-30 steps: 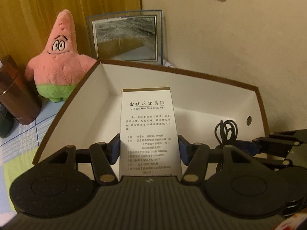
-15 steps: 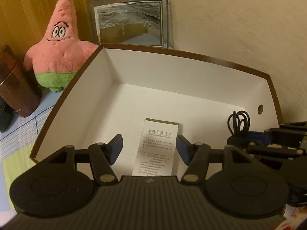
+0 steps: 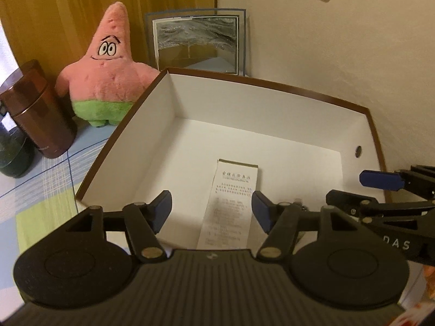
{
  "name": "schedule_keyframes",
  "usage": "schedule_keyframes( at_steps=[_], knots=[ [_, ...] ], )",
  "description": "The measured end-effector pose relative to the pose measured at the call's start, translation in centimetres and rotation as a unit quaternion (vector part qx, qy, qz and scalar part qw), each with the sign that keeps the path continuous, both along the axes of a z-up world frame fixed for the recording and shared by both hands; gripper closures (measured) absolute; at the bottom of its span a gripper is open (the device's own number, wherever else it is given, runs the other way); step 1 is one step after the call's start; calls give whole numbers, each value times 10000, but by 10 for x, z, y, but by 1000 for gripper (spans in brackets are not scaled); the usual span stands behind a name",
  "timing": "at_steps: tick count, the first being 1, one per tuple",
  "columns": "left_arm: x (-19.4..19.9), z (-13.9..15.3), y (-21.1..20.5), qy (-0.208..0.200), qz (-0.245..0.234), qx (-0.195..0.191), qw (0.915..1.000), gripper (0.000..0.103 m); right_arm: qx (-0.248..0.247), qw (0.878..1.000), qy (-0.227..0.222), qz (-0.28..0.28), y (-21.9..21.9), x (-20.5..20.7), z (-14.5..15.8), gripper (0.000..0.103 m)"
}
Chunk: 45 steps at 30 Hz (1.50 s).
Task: Organize rigid objects
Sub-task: 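Open the left tool to drop the medicine box while the right tool drops the cable into the brown box, then move both tools back over the remaining items on the table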
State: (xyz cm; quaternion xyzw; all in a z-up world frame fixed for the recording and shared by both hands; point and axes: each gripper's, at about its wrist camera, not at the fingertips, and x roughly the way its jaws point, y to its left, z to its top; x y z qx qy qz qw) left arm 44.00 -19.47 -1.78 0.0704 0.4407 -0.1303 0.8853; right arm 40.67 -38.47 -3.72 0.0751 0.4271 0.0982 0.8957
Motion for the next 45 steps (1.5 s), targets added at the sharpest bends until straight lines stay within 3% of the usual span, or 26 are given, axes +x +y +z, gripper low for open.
schedule_keyframes(
  at_steps=[23,34,45],
  knots=[
    [-149,48,92,-288,40,-224,9993,41,182,9998,-13,87,70,-124,54,49],
    [-204,50,143,-241,348,-312,9986,41,128,9977,113,653,114,-166,45,49],
    [-248,28,181,84,747,-265,9968,41,101,9916,376,1230,148,-192,24,49]
  ],
)
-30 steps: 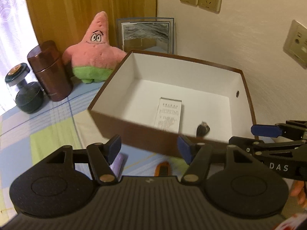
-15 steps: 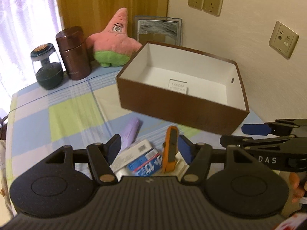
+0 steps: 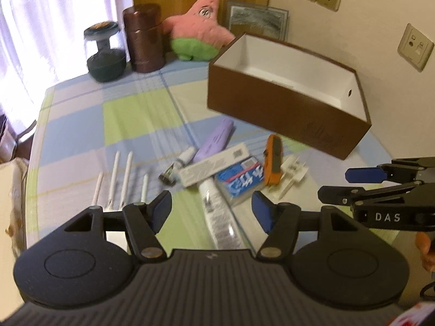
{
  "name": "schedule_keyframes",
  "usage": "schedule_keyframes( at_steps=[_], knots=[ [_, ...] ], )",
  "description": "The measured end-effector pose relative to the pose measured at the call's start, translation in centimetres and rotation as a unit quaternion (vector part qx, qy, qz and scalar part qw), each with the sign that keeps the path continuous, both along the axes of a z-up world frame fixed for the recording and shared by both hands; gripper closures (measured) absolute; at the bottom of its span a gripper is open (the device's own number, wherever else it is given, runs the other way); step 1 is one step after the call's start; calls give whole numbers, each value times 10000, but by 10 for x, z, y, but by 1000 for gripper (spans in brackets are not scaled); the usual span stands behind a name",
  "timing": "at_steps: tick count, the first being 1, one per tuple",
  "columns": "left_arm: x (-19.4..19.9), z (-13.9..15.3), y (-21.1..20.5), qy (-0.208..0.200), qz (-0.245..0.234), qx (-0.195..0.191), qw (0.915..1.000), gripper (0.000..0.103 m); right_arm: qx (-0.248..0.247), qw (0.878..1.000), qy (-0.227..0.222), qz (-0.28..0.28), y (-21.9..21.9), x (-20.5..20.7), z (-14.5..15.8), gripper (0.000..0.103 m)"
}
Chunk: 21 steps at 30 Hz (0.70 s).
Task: Organize rigid objects
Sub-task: 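Move both tools back over the remaining items on the table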
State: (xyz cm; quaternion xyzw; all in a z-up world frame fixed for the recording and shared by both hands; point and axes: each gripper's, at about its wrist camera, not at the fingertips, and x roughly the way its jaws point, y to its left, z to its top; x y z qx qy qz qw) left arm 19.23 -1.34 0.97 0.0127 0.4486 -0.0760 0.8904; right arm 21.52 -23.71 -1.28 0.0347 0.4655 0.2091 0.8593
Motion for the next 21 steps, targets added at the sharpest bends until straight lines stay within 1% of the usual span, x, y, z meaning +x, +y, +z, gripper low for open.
schedule_keyframes(
  at_steps=[7,12,21],
  knots=[
    [-14,-9,18,93,266,-5,9996,41,-63,9999,94,131,12,-7,-16,49],
    [-23,-18,27,155,475,69,9987,41,-133,9995,140,237,19,-10,-28,49],
    [-34,-32,40,280,811,50,9963,41,-101,9991,142,395,28,-6,-41,49]
  ],
)
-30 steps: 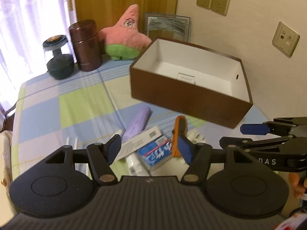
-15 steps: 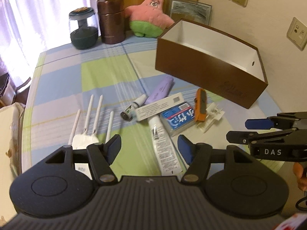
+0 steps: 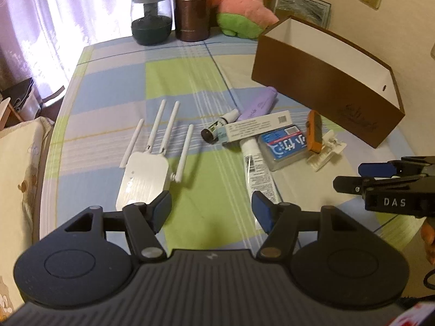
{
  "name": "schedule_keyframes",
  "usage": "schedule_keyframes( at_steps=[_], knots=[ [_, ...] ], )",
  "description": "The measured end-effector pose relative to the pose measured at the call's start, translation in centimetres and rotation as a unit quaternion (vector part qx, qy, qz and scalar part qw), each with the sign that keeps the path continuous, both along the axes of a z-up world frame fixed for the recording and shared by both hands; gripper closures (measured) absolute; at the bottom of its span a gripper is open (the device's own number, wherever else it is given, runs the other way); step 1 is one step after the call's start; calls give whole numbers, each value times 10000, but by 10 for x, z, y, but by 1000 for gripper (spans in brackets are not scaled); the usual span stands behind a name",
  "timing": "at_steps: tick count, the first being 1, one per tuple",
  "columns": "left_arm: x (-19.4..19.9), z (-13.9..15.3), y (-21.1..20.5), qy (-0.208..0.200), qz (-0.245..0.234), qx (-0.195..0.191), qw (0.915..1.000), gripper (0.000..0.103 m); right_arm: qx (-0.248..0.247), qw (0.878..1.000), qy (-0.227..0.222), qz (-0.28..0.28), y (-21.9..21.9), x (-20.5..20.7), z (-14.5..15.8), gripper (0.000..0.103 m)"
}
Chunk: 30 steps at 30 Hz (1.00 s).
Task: Organize rigid objects
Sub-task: 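Move both tools back over the remaining items on the table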
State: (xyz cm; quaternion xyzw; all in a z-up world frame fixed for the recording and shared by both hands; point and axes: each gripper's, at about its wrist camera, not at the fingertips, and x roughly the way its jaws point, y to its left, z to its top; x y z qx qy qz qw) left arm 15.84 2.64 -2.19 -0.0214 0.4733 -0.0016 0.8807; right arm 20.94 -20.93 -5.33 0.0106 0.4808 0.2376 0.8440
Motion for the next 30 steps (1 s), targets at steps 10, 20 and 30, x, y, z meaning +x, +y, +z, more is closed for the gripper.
schedule_keyframes(
  at_steps=[10,20,30],
  knots=[
    [3,-6,8,-30,246,76,9997,41,-25,10000,54,34,0,11,-11,49],
    [11,-18,14,73,325,166,9993,41,-97,9998,148,-45,-4,21,-24,49],
    [23,-26,21,103,479,238,9985,41,-150,9988,46,-460,-22,39,-35,49]
  ],
)
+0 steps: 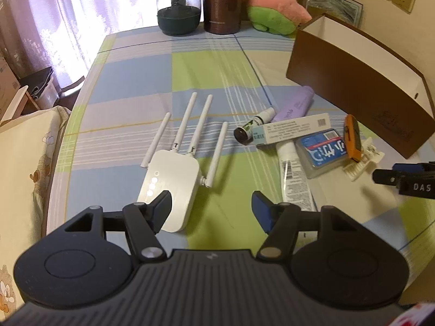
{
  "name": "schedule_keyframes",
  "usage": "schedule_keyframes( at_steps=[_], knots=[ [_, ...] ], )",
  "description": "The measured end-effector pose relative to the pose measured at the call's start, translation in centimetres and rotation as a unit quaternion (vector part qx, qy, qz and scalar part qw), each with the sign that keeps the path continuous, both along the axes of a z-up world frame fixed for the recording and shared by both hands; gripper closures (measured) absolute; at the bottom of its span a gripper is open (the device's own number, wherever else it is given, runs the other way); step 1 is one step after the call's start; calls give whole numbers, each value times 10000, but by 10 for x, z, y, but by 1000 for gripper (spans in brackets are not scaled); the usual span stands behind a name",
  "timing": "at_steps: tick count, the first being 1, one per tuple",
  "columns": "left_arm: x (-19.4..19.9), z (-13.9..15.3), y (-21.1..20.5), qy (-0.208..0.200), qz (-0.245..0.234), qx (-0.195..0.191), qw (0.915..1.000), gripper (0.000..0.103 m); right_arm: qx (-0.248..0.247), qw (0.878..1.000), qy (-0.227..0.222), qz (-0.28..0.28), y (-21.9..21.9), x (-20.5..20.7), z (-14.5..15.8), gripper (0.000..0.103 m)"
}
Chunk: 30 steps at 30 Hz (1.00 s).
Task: Organize rigid objects
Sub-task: 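Move both tools back over the remaining items on the table, then grasp the white plastic clip with the right tool while the left tool approaches the white router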
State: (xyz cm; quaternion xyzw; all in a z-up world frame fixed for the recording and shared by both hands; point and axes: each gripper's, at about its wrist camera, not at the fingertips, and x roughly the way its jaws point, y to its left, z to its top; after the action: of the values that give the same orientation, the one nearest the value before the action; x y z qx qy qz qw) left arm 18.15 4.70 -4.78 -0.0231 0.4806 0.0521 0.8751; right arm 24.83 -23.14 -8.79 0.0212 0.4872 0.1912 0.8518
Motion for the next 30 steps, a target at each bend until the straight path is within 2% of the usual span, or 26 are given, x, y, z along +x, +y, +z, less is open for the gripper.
schedule_keyframes(
  at_steps=[4,12,14,18,27,30],
  knots=[
    [5,-4,5,38,109,63,9999,41,-12,9999,-99,-99,-5,7,-5,60],
    [10,-10,13,157,280,137,9994,41,246,9992,-49,-316,-14,21,-16,67],
    [11,-12,12,193,293,143,9993,42,280,9990,-6,-354,-14,24,-19,71],
    [12,-14,10,228,298,145,9992,42,353,9981,201,-457,-19,29,-24,91],
    [15,-14,10,243,293,142,9992,42,-254,9960,465,-716,-54,39,-24,91],
    [15,-15,12,268,284,145,9991,42,-78,9955,535,-778,-66,38,-23,90]
  ],
)
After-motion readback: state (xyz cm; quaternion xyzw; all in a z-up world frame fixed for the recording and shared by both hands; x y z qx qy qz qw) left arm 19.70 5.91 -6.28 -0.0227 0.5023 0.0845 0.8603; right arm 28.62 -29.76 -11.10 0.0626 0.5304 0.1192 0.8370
